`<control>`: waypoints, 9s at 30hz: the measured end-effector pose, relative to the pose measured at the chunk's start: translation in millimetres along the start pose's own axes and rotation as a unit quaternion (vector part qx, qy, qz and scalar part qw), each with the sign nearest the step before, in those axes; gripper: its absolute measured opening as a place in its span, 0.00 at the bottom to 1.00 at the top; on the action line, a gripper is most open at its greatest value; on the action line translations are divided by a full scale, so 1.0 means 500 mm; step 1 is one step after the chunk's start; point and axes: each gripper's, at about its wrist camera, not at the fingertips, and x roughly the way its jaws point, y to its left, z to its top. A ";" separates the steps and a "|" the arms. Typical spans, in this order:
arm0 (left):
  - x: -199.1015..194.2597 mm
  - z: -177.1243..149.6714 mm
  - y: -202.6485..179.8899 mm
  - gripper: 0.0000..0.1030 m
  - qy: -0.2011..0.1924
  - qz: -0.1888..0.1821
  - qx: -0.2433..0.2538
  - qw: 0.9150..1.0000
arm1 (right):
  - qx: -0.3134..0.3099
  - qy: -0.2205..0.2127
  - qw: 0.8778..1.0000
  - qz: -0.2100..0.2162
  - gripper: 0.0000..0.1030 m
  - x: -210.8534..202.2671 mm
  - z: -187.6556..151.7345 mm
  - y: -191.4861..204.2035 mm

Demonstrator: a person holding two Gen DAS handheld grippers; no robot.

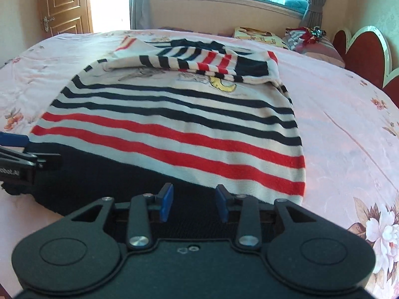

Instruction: Fold small clothes

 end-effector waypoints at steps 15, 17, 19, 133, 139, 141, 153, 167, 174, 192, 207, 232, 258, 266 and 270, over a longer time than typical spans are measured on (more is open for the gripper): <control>-0.004 -0.043 0.037 0.96 0.018 0.004 -0.002 1.000 | 0.021 0.031 0.999 -0.024 0.46 0.002 -0.060 -0.003; -0.002 -0.049 0.056 0.96 0.023 -0.002 -0.025 0.999 | 0.038 0.029 0.999 -0.025 0.47 -0.006 -0.070 -0.018; 0.003 -0.054 0.060 0.96 0.021 -0.003 -0.023 0.999 | 0.038 0.029 0.998 -0.028 0.47 -0.008 -0.073 -0.019; 0.080 0.080 0.026 1.00 0.003 0.021 -0.051 0.998 | 0.034 0.011 0.999 0.020 0.70 0.099 0.050 -0.017; 0.030 0.031 0.029 1.00 0.050 0.017 -0.009 0.999 | 0.029 0.018 0.999 0.011 0.71 0.057 0.025 -0.034; 0.007 0.011 0.040 1.00 0.042 0.036 -0.001 0.998 | 0.026 0.021 0.999 0.004 0.71 0.047 0.016 -0.039; 0.004 -0.044 0.098 0.98 0.061 -0.002 -0.098 0.993 | 0.063 0.041 0.995 -0.065 0.72 0.001 -0.041 -0.111; -0.002 -0.036 0.106 0.14 0.077 -0.097 -0.141 0.982 | 0.133 0.078 0.988 -0.012 0.40 -0.004 -0.064 -0.145; 0.006 -0.031 0.097 0.14 0.071 -0.095 -0.128 0.985 | 0.133 0.100 0.986 0.014 0.32 0.008 -0.046 -0.151; 0.025 0.259 0.121 0.10 -0.082 -0.124 -0.131 0.980 | 0.210 -0.045 0.970 0.114 0.12 0.000 0.174 -0.236; 0.402 0.573 0.121 0.11 -0.045 -0.045 -0.126 0.990 | 0.223 -0.038 0.970 0.093 0.12 0.372 0.465 -0.357; 0.481 0.549 0.126 0.16 0.004 -0.017 0.007 1.000 | 0.083 -0.009 0.993 0.080 0.13 0.518 0.499 -0.341; 0.464 0.536 0.103 0.38 -0.011 -0.043 0.005 0.999 | -0.036 -0.013 0.994 0.099 0.33 0.502 0.491 -0.280; 0.438 0.549 0.121 0.04 -0.074 -0.004 -0.029 0.997 | 0.083 -0.062 0.988 0.116 0.06 0.473 0.514 -0.358; 0.444 0.574 0.132 0.04 -0.079 0.002 -0.042 0.996 | 0.061 -0.070 0.991 0.097 0.06 0.473 0.533 -0.359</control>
